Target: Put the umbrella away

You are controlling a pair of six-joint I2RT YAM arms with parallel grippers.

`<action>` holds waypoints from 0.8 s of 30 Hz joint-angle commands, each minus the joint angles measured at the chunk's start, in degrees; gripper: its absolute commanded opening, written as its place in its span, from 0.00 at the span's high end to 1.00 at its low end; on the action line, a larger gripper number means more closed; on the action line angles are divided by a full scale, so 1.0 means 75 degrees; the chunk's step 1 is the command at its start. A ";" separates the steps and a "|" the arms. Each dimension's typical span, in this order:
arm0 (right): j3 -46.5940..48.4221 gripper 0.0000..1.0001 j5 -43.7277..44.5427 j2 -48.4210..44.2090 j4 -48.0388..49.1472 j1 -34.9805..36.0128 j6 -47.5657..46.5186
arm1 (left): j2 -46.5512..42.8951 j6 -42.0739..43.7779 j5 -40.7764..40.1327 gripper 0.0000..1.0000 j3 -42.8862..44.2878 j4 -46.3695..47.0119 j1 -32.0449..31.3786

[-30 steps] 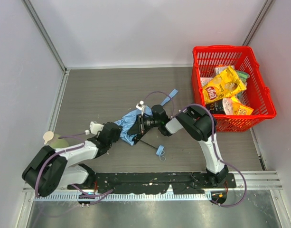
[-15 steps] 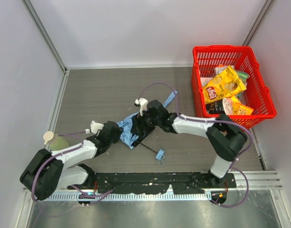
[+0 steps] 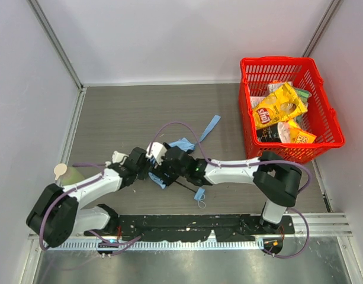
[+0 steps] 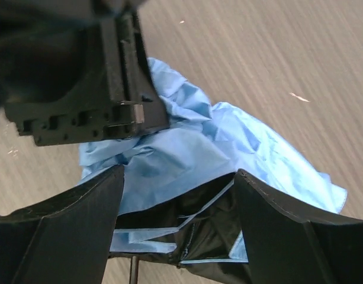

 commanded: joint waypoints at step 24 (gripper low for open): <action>-0.1624 0.18 -0.0096 -0.0051 0.3429 0.0644 -0.0512 | -0.0255 -0.0212 -0.0028 1.00 0.0044 -0.0772 -0.0061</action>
